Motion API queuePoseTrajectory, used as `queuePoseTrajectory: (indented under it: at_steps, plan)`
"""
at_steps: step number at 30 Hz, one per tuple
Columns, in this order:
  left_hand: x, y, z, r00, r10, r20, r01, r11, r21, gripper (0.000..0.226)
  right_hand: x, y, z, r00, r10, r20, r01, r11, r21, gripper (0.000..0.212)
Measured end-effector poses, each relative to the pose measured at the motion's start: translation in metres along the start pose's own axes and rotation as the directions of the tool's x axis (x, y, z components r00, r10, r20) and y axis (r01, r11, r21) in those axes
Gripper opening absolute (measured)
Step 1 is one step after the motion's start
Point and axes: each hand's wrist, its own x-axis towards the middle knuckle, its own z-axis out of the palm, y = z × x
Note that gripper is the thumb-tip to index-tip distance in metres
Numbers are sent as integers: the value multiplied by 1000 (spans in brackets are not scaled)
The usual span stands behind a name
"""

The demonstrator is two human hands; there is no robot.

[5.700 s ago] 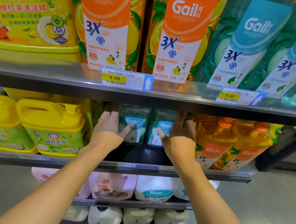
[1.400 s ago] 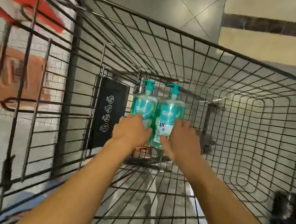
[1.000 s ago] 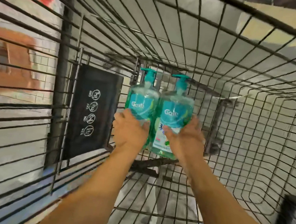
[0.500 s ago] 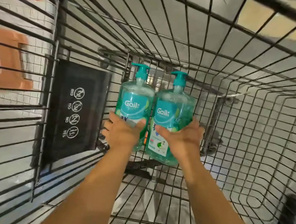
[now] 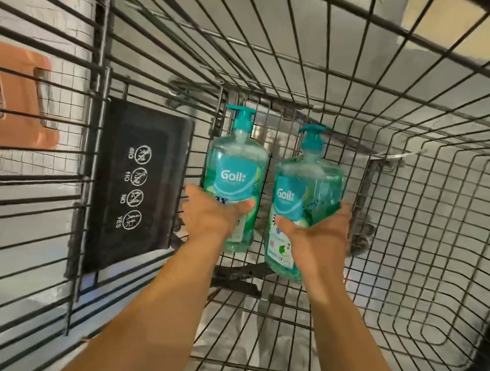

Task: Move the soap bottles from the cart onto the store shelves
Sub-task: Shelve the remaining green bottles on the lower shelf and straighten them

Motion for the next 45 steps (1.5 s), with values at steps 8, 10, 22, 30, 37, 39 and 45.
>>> queuePoseTrajectory:
  at_steps: [8, 10, 22, 30, 37, 39, 45]
  plan:
    - [-9, -20, 9, 999, -21, 49, 24, 998, -65, 119, -8, 11, -20, 1000, 17, 8, -18, 995, 103, 81]
    - [-14, -19, 9, 998, -30, 52, 32, 999, -28, 109, -8, 14, -28, 999, 44, 15, -46, 993, 110, 80]
    - [-45, -39, 2, 957, -3, 289, 59, 981, -186, 72, -29, 23, -85, 992, 128, -13, -125, 983, 137, 80]
    - [-113, -37, -53, 897, 200, 394, -146, 976, -162, 58, -80, 13, -139, 996, 84, 38, -91, 969, 232, 78]
    - [-184, -20, -106, 822, 438, 363, -398, 899, -182, 95, -154, -14, -195, 999, 50, -7, -45, 937, 347, 80]
    - [-204, -12, -122, 764, 520, 382, -484, 853, -195, 91, -182, -23, -211, 997, 28, -67, -1, 924, 383, 79]
    - [-270, 10, -171, 553, 699, 454, -683, 692, -233, 97, -279, -29, -253, 959, -69, -274, 195, 865, 463, 84]
